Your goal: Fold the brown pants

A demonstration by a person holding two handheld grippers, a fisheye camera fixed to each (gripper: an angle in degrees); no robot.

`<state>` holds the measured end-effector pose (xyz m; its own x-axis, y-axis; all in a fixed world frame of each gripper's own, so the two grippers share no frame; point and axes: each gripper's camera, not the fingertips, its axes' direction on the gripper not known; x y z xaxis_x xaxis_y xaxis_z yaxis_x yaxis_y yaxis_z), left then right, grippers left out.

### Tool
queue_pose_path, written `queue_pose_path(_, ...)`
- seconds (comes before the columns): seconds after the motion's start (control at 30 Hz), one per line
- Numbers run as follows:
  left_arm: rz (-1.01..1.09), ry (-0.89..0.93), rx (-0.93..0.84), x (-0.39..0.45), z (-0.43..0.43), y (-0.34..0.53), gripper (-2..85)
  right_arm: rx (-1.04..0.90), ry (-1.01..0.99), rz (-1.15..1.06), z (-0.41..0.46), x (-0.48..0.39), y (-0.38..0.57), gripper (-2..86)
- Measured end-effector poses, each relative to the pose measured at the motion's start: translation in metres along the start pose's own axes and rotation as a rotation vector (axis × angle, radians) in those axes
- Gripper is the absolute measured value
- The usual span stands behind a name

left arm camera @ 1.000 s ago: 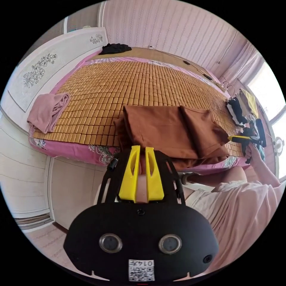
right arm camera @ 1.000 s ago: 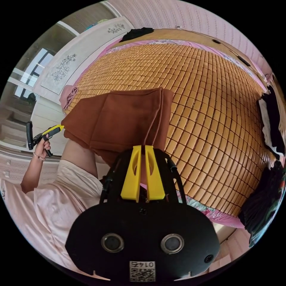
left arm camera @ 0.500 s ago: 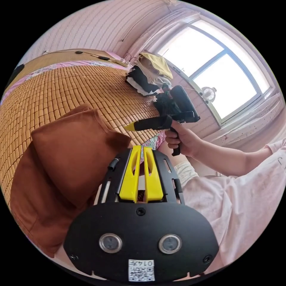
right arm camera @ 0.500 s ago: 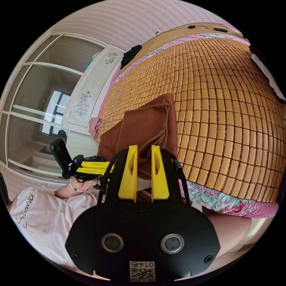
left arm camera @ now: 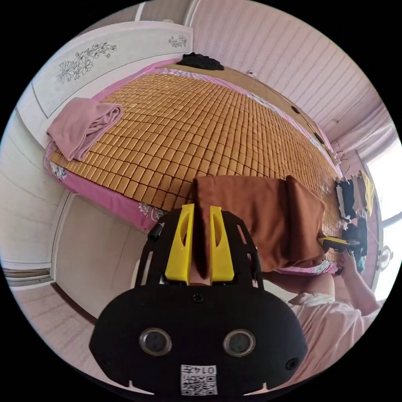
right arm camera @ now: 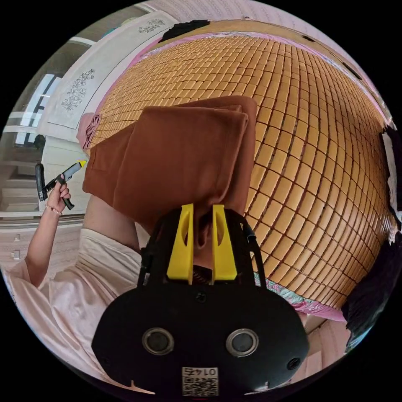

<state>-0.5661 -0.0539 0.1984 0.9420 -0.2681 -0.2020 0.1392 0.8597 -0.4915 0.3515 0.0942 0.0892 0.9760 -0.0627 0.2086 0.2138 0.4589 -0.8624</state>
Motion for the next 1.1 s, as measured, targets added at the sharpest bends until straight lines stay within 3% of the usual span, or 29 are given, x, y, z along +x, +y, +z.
queue_pose_path(0.1,-0.07,0.048,-0.027,-0.016,-0.001,-0.015,8.6,0.02,0.04,-0.109,-0.02,-0.016,0.006,2.6)
queue_pose_path(0.23,-0.066,0.149,-0.012,-0.01,0.0,-0.033,11.1,0.192,-0.182,-0.071,-0.082,0.013,0.028,2.0)
queue_pose_path(0.3,-0.033,0.1,-0.132,-0.003,0.021,-0.042,12.9,0.302,-0.22,-0.032,-0.12,0.036,0.043,1.9)
queue_pose_path(0.37,0.0,0.05,-0.26,0.002,0.043,-0.043,12.6,0.452,-0.209,0.024,-0.173,0.066,0.072,1.8)
queue_pose_path(0.47,0.082,0.002,-0.232,0.009,0.037,-0.041,9.6,0.577,-0.114,0.082,-0.227,0.091,0.117,1.8)
queue_pose_path(0.63,0.066,0.147,-0.167,-0.007,0.003,-0.039,4.0,0.722,-0.017,0.213,-0.277,0.127,0.181,1.7)
queue_pose_path(0.9,0.207,0.301,0.226,0.032,-0.122,-0.099,2.7,0.87,-0.031,0.302,-0.338,0.162,0.166,1.5)
queue_pose_path(1.0,0.285,0.265,0.435,0.03,-0.183,-0.109,3.0,1.003,-0.136,0.28,-0.348,0.174,0.164,1.3)
queue_pose_path(1.1,0.255,0.206,0.574,-0.012,-0.221,-0.097,3.7,1.049,-0.066,0.227,-0.34,0.18,0.182,1.0)
